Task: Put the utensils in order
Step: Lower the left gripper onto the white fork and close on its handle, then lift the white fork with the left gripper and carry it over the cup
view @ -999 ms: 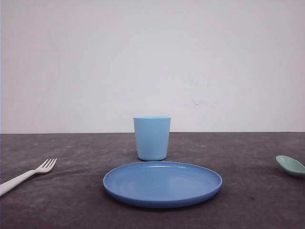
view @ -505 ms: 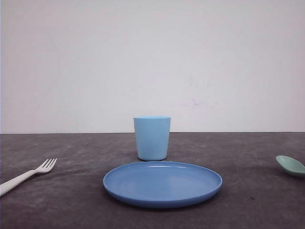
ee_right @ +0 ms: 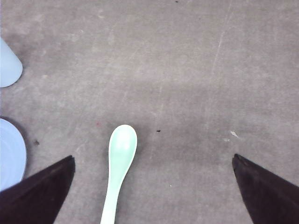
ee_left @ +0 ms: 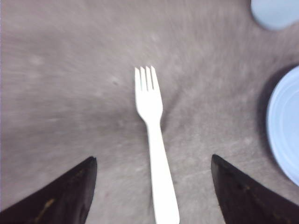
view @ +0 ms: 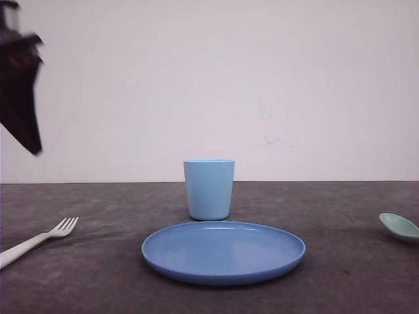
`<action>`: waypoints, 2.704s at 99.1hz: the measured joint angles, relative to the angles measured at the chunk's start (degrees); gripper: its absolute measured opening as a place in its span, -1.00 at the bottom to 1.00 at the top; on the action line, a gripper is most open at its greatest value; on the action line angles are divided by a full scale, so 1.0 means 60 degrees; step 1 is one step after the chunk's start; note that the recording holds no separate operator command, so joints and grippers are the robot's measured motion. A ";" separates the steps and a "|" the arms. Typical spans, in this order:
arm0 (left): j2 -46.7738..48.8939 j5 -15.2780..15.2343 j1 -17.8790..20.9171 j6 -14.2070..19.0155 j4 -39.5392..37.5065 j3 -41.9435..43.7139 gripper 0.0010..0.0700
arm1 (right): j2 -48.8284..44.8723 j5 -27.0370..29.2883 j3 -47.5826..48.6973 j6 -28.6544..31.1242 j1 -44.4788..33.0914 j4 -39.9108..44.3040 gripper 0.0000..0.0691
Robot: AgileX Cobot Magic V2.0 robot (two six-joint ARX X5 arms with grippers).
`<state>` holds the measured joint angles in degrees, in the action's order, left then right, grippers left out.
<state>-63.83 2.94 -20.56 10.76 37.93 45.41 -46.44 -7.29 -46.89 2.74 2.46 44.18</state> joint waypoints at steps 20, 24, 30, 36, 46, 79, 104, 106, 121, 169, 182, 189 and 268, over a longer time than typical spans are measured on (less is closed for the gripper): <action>-0.1355 -0.0200 -0.0299 0.0073 -0.0659 0.0000 0.34 | 0.0000 0.0000 0.0000 0.0000 0.0000 0.0047 0.97; -0.1599 -0.0230 -0.0306 0.0080 -0.0772 0.0000 0.34 | 0.0000 0.0000 0.0000 0.0000 0.0000 0.0058 0.97; -0.1963 -0.0262 -0.0339 0.0106 -0.0943 0.0000 0.34 | 0.0000 0.0000 0.0000 0.0000 0.0000 0.0098 0.97; -0.2255 -0.0281 -0.0350 0.0113 -0.1111 0.0000 0.34 | 0.0000 0.0000 0.0000 0.0000 0.0000 0.0124 0.97; -0.2681 -0.0488 -0.0375 0.0149 -0.1351 0.0000 0.34 | 0.0000 0.0000 0.0000 0.0000 0.0000 0.0142 0.97; -0.3446 -0.0943 -0.0565 0.0255 -0.1661 -0.0007 0.23 | 0.0000 0.0000 0.0000 0.0000 0.0000 0.0182 0.97; -0.3497 -0.1049 -0.0980 0.0255 -0.1792 -0.0004 -0.43 | 0.0000 0.0000 0.0000 0.0000 0.0000 0.0182 0.97; -0.3501 -0.1075 -0.1020 0.0255 -0.1792 -0.0007 -0.48 | 0.0000 0.0000 0.0000 0.0000 0.0000 0.0186 0.97; -0.3515 -0.1402 -0.1282 0.0328 -0.1832 -0.0007 -0.75 | 0.0000 0.0000 0.0000 0.0000 0.0000 0.0189 0.97; -0.3523 -0.1610 -0.1355 0.0357 -0.1876 -0.0007 -0.90 | 0.0000 0.0000 0.0000 0.0000 0.0000 0.0244 0.97; -0.3534 -0.1654 -0.1355 0.0357 -0.1938 -0.0007 -0.90 | 0.0000 0.0000 0.0000 0.0000 0.0000 0.0244 0.97; -0.3534 -0.1665 -0.1359 0.0357 -0.1938 -0.0004 -0.90 | 0.0000 0.0000 0.0000 0.0000 0.0000 0.0244 0.97; -0.2291 0.0769 -0.1792 0.0350 -0.6885 0.1512 -0.90 | 0.0000 0.0000 0.0000 0.0000 0.0000 0.0255 0.97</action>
<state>-77.58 7.55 -31.31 12.86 -3.38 54.48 -46.44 -7.29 -46.89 2.74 2.46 45.71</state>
